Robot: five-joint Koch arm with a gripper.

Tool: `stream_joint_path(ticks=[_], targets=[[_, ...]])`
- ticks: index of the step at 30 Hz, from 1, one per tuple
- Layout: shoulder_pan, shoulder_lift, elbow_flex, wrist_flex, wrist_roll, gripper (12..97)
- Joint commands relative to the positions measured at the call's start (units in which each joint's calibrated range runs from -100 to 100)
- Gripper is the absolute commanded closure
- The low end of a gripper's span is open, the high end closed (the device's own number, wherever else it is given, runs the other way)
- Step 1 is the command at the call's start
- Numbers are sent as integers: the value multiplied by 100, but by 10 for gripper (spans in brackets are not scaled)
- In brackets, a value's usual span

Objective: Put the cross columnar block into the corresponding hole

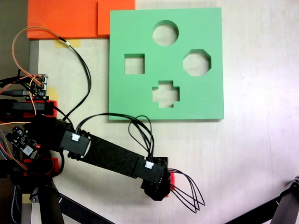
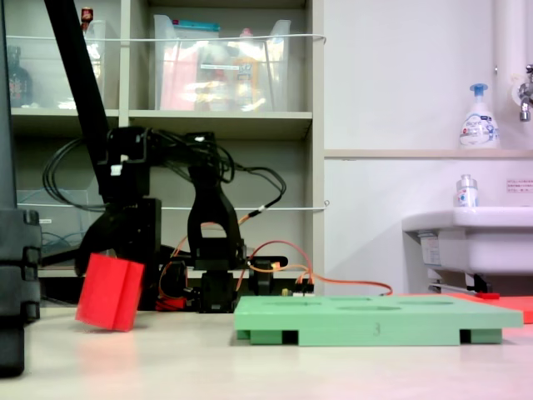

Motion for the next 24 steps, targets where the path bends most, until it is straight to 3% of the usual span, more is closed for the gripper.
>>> stream_joint_path(ticks=[1,13,24], targets=[[29,-614,27,-441,73,800],[864,-3379,-23,-441,860,800],[2247,-3296,87,-441,2183,800]])
